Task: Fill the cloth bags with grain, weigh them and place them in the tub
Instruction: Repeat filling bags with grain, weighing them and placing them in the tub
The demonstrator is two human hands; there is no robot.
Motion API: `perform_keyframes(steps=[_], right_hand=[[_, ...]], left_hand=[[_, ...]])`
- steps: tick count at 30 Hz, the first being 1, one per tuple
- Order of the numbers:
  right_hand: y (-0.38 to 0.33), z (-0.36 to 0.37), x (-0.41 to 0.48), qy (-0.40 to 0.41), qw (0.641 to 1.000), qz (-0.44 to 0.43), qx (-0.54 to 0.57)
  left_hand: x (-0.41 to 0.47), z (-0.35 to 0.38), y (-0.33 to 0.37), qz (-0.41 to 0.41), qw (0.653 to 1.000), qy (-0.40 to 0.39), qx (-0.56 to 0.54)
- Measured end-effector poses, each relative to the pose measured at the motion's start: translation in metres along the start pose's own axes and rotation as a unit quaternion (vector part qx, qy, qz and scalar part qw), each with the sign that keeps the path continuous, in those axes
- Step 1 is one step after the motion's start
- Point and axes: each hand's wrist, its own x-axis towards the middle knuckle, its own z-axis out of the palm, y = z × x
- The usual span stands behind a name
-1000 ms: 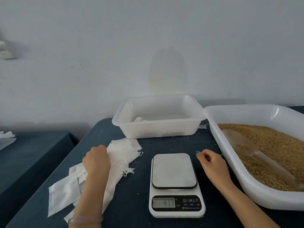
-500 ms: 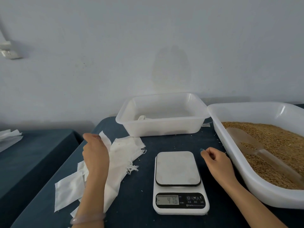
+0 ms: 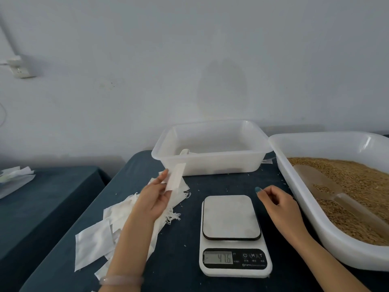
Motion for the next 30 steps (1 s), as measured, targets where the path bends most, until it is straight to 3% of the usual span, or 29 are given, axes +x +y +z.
perform_keyframes(steps=[3, 6, 8, 11, 16, 20, 27, 30], right_hand=[[-0.014, 0.000, -0.004, -0.045, 0.997, -0.029, 0.052], [-0.025, 0.003, -0.007, -0.105, 0.986, -0.043, 0.124], [-0.029, 0.004, -0.008, -0.120, 0.978, -0.038, 0.167], [-0.028, 0.004, -0.006, -0.100, 0.974, -0.005, 0.203], [-0.018, 0.002, -0.001, -0.079, 0.976, 0.018, 0.203], [-0.018, 0.001, -0.001, -0.051, 0.980, 0.009, 0.190], [-0.015, 0.002, -0.003, -0.015, 0.986, -0.114, 0.123], [-0.017, 0.001, -0.004, -0.008, 0.984, -0.145, 0.103]], left_hand=[[-0.012, 0.026, -0.019, -0.018, 0.996, -0.078, 0.028], [-0.022, 0.050, -0.046, 0.024, 0.984, -0.154, 0.085], [-0.029, 0.061, -0.065, 0.092, 0.962, -0.150, 0.207], [-0.037, 0.066, -0.087, 0.209, 0.898, -0.111, 0.371], [-0.039, 0.061, -0.095, 0.279, 0.856, -0.106, 0.422], [-0.040, 0.056, -0.090, 0.281, 0.828, -0.161, 0.458], [-0.045, 0.055, -0.087, 0.247, 0.808, -0.216, 0.489], [-0.046, 0.055, -0.088, 0.245, 0.801, -0.200, 0.508]])
